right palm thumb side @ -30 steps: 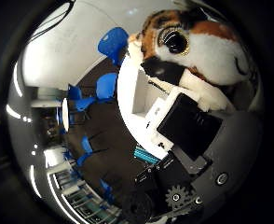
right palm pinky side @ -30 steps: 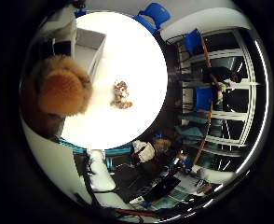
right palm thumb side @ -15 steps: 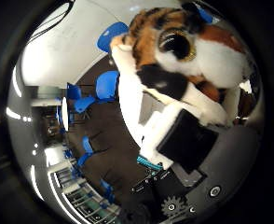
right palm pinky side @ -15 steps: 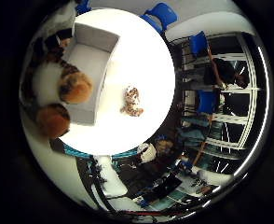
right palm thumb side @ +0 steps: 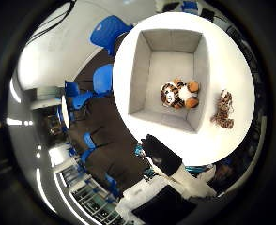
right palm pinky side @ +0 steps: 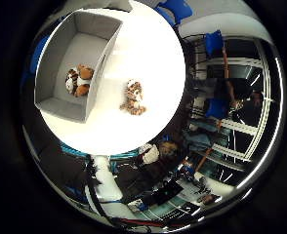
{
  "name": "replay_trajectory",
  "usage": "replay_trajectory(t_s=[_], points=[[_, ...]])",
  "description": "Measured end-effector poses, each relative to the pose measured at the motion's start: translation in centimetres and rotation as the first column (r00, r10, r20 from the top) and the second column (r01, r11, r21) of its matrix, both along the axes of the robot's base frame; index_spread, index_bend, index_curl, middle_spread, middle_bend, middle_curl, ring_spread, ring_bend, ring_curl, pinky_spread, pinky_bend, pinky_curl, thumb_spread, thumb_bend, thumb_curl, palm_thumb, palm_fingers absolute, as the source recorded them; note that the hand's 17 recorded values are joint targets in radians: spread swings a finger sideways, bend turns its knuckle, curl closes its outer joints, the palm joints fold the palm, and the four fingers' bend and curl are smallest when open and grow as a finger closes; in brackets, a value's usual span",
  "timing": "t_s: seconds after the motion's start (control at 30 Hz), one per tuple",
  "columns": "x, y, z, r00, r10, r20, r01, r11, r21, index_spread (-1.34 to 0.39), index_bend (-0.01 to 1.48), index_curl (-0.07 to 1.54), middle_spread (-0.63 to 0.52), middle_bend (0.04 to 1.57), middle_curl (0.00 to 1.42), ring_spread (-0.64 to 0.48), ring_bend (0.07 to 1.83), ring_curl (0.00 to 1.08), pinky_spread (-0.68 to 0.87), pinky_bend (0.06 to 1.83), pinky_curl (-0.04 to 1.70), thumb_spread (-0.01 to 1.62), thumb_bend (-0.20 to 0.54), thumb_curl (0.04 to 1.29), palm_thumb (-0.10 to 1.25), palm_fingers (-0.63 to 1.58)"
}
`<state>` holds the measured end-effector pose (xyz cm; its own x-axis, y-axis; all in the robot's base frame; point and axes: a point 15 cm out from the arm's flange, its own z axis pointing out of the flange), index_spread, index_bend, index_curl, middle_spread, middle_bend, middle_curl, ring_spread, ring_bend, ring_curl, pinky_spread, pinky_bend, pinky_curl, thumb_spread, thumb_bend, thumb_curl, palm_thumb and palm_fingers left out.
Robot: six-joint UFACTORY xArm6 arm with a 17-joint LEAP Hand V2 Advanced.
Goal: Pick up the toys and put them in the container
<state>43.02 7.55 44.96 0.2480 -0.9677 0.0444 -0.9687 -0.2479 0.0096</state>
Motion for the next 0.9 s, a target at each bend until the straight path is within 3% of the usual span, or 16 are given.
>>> replay_trajectory(t_s=[0.17, 0.43, 0.73, 0.9], points=[[-0.4, -4.5, 1.6, 0.997, -0.069, 0.035, 0.069, 0.998, 0.005, -0.40, 0.16, 0.32, 0.04, 0.29, 0.36, 0.20, 0.47, 0.24, 0.48, 0.62, 0.35, 1.19, -0.018, 0.28, 0.54, 0.11], [-1.7, -12.2, -1.2, 0.983, -0.178, -0.039, 0.178, 0.984, -0.004, -0.39, 0.16, 0.29, 0.11, 0.25, 0.33, 0.22, 0.43, 0.22, 0.48, 0.60, 0.31, 1.19, -0.020, 0.27, 0.51, 0.13], [-2.5, -16.0, -8.4, 0.954, -0.279, -0.113, 0.285, 0.958, 0.032, -0.38, 0.16, 0.27, 0.14, 0.23, 0.33, 0.23, 0.41, 0.22, 0.48, 0.58, 0.29, 1.17, -0.019, 0.27, 0.45, 0.13], [-1.7, -17.2, -12.7, 0.945, -0.314, -0.095, 0.319, 0.946, 0.046, -0.38, 0.16, 0.27, 0.15, 0.22, 0.33, 0.24, 0.39, 0.22, 0.49, 0.58, 0.28, 1.17, -0.019, 0.27, 0.45, 0.12]])
